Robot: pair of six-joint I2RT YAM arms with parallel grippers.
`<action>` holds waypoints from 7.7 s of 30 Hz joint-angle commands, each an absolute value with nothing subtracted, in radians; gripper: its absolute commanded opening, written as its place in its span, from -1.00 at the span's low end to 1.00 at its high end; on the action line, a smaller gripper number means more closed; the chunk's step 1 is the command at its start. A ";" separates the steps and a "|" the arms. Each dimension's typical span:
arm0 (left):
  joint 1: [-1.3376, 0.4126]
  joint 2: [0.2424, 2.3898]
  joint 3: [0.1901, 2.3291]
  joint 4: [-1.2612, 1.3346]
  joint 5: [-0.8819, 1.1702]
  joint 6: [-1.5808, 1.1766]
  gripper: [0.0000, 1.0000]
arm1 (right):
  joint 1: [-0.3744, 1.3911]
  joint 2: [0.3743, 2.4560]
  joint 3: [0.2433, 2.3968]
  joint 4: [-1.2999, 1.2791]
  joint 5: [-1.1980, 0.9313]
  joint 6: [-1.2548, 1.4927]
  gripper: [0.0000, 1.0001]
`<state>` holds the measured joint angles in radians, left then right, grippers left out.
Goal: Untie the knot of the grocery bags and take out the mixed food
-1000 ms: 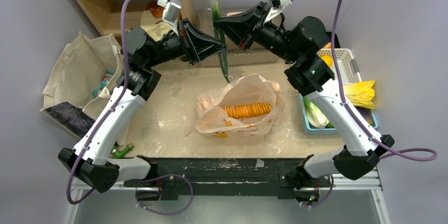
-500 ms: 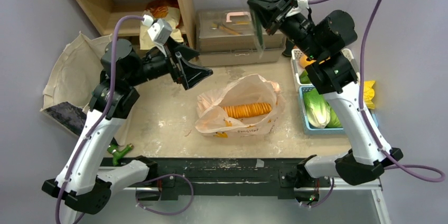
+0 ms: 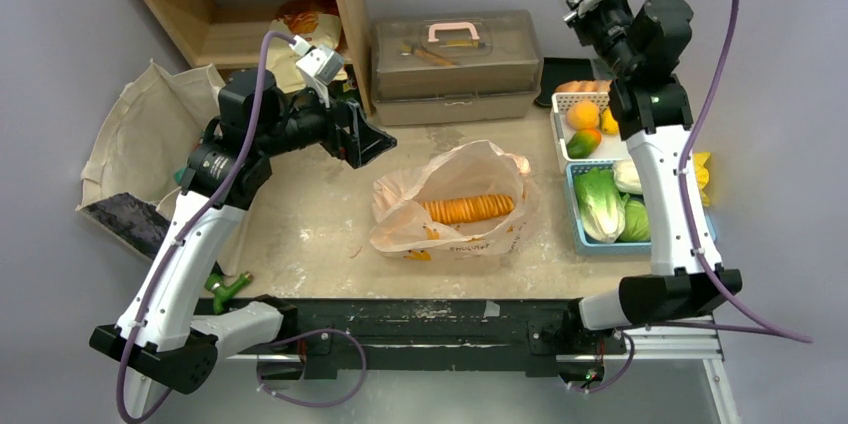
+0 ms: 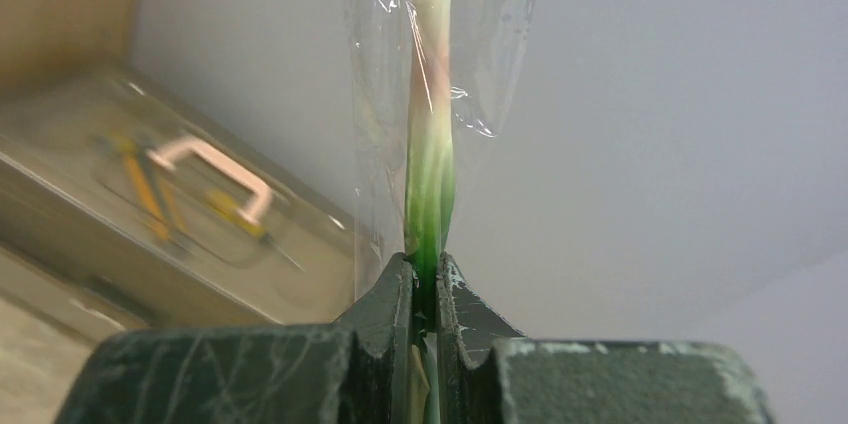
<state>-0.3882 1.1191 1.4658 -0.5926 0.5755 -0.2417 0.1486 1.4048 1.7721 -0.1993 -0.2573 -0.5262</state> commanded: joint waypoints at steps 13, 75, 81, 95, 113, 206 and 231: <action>-0.368 1.100 1.434 -0.578 0.605 -0.239 1.00 | -0.144 1.701 1.864 -0.449 -0.045 -1.059 -1.00; -0.339 1.190 1.400 -0.599 0.681 -0.199 0.99 | -0.592 1.477 1.379 -1.088 -0.377 -1.591 0.39; -0.340 1.172 1.310 -0.607 0.677 -0.124 1.00 | -0.519 1.401 1.537 -1.280 -0.571 -1.506 0.60; -0.401 1.189 0.978 -0.455 0.663 -0.112 1.00 | 0.399 1.272 1.730 -0.964 -0.700 -0.597 -0.18; -0.565 1.020 0.813 -0.594 0.750 0.434 -1.00 | 0.697 1.100 0.775 -0.284 -0.237 -0.725 -0.83; -0.362 1.540 1.231 -0.689 0.523 -0.407 -1.00 | 0.824 1.507 1.624 -1.042 -0.105 -0.971 -1.00; -0.311 1.437 1.094 -0.666 0.417 -0.250 -1.00 | 0.623 1.062 1.320 -0.563 -0.543 -0.703 -1.00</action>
